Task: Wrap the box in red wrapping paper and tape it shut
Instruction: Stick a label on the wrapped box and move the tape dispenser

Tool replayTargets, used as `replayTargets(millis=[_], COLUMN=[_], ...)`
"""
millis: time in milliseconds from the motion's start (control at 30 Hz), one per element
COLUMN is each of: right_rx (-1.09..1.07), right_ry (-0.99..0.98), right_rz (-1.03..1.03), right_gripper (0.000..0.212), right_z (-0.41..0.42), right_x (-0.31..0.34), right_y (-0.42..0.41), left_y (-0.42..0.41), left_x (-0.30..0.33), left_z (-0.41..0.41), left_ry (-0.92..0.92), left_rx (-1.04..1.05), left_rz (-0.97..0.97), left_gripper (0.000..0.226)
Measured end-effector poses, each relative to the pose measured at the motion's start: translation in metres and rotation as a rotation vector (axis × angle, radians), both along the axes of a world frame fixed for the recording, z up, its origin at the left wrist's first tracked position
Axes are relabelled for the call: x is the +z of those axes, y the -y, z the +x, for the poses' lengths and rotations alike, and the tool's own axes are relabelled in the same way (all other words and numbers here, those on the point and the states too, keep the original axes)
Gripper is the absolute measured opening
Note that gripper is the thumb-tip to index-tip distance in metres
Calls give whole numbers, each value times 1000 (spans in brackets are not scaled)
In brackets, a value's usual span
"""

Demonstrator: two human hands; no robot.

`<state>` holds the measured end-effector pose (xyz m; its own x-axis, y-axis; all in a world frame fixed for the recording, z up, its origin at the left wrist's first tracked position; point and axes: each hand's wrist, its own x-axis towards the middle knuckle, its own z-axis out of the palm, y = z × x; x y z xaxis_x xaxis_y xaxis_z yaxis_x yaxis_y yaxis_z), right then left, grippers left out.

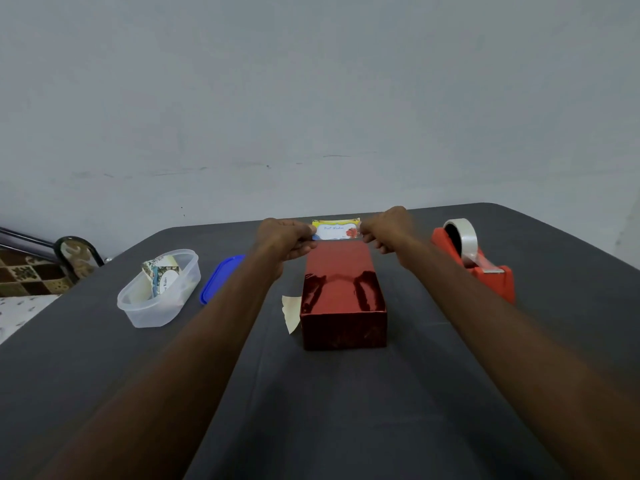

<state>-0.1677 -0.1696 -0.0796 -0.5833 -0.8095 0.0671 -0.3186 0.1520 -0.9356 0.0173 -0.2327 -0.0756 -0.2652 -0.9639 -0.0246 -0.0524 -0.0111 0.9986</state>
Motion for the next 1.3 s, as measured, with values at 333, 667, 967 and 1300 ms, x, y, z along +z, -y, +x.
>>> replayTargets(millis=[333, 667, 967, 1300], right_rx=[2, 51, -24, 248], right_ry=[-87, -285, -482, -816], right_rz=[157, 206, 249, 144], right_gripper=[17, 19, 31, 24], right_z=[-16, -21, -14, 14], right_x=[-34, -36, -40, -46], right_y=[23, 30, 24, 2], left_y=[22, 36, 29, 4], left_x=[-25, -30, -33, -42], left_z=[-17, -24, -24, -29], left_ry=[285, 412, 634, 935], left_rx=[36, 63, 109, -275], left_rz=[-99, -170, -363, -729], left_gripper=[11, 13, 15, 42])
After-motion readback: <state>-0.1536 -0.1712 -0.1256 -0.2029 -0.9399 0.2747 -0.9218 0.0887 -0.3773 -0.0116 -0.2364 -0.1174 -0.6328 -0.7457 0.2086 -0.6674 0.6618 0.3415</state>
